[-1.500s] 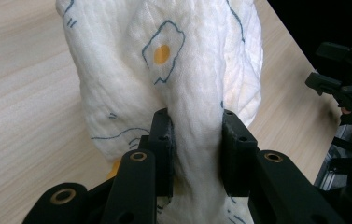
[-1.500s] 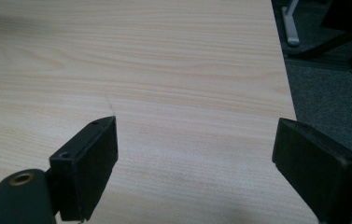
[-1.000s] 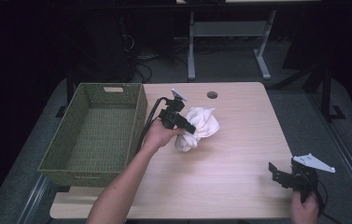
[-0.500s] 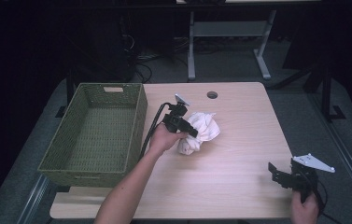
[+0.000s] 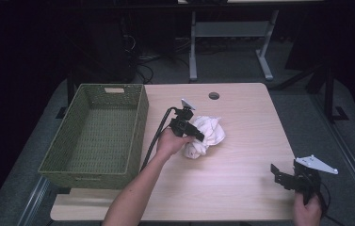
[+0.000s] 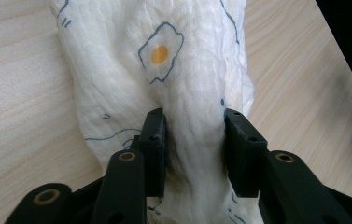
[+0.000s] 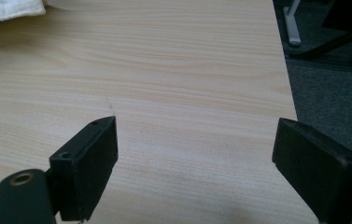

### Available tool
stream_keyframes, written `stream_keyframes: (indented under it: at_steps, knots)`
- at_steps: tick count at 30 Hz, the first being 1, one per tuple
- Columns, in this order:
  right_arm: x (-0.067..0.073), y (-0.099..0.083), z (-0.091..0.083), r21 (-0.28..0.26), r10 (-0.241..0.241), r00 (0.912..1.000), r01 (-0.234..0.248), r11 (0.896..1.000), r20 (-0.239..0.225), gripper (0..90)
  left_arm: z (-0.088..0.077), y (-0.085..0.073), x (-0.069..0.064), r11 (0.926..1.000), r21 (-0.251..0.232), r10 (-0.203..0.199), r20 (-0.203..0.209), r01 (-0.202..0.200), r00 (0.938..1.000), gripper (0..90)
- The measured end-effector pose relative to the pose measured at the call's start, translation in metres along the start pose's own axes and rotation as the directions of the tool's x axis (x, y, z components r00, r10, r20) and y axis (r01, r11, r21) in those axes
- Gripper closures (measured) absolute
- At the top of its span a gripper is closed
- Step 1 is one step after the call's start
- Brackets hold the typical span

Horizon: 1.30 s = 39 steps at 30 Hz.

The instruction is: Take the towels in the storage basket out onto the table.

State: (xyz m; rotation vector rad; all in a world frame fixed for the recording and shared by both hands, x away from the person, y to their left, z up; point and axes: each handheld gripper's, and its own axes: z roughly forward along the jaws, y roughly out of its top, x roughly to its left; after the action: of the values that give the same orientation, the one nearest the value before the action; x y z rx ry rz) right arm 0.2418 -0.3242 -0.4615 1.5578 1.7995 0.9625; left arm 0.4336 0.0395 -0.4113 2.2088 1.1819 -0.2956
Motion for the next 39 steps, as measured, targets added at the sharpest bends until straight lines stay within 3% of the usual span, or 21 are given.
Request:
stream_keyframes:
  at_steps: [18, 24, 32, 39]
  knots:
    - [0.001, -0.001, 0.0, 0.006, -0.003, 1.0, 0.003, 1.0, -0.002, 13.9, -0.006, -0.001, -0.004, 0.9996, -0.025, 0.012, -0.02, -0.012, 0.9997, 52.4]
    - [0.001, 0.0, 0.0, 0.004, -0.001, 1.0, 0.001, 1.0, -0.001, 13.9, -0.01, -0.005, -0.008, 0.9987, -0.027, 0.044, -0.013, -0.044, 0.999, 49.3]
    - [0.001, 0.0, 0.001, 0.008, -0.007, 1.0, 0.007, 1.0, 0.001, 13.9, -0.021, -0.008, -0.01, 0.9971, -0.055, 0.051, -0.034, -0.053, 0.9981, 42.7]
    - [0.002, 0.0, 0.002, 0.011, -0.011, 0.9999, 0.011, 1.0, 0.002, 13.9, -0.028, -0.012, -0.01, 0.9962, -0.072, 0.047, -0.024, -0.049, 0.9986, 39.9]
